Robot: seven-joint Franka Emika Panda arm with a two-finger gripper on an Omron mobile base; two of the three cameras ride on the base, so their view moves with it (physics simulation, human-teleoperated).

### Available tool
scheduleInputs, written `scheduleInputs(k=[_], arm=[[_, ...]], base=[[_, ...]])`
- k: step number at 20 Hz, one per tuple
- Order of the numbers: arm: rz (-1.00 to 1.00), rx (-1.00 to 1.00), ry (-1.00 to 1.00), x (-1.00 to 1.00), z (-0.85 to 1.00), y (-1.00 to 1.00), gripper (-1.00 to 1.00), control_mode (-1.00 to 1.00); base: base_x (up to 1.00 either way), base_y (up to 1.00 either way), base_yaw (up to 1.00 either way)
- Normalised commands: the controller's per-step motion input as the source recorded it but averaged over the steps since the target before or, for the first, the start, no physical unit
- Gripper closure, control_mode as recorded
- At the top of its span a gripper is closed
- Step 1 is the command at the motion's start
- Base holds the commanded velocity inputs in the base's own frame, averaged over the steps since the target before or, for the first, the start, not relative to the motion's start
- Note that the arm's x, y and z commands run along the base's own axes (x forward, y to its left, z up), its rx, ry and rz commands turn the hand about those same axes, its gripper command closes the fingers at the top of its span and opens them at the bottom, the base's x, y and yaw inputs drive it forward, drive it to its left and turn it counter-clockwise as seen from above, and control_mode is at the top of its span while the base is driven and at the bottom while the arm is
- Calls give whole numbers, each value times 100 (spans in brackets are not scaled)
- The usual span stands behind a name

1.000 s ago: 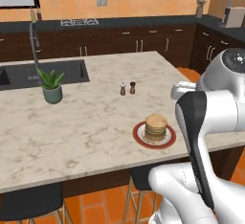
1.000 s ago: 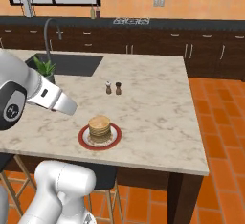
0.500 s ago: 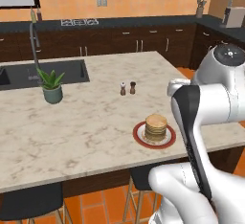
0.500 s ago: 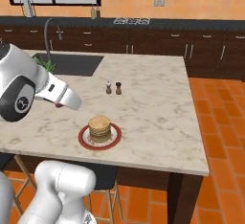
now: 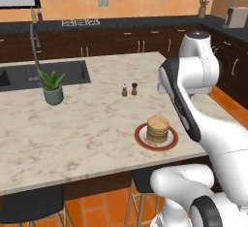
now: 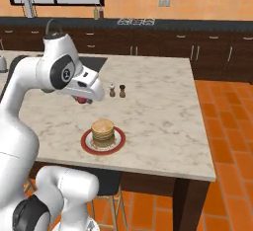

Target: Take the strawberry from the fridge and place it on top of the pancake, located on the dining counter.

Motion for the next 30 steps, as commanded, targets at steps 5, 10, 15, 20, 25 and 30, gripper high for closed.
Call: scheduleInputs(k=[5,10,15,20,25,30], arm=[[15,2,5,71,-46,-3,100,-100],[19,0,-25,13,-52,1,100,-100],[12,0,7,51,-34,2,100,-100],[0,0,22,39,-35,8,100,-100],[0,0,12,3,-41,0,100,-100],[0,-3,0,42,-16,0,100,-100]], base=[[0,0,0],[0,0,0],[0,0,0],[0,0,0],[0,0,0],[0,0,0]])
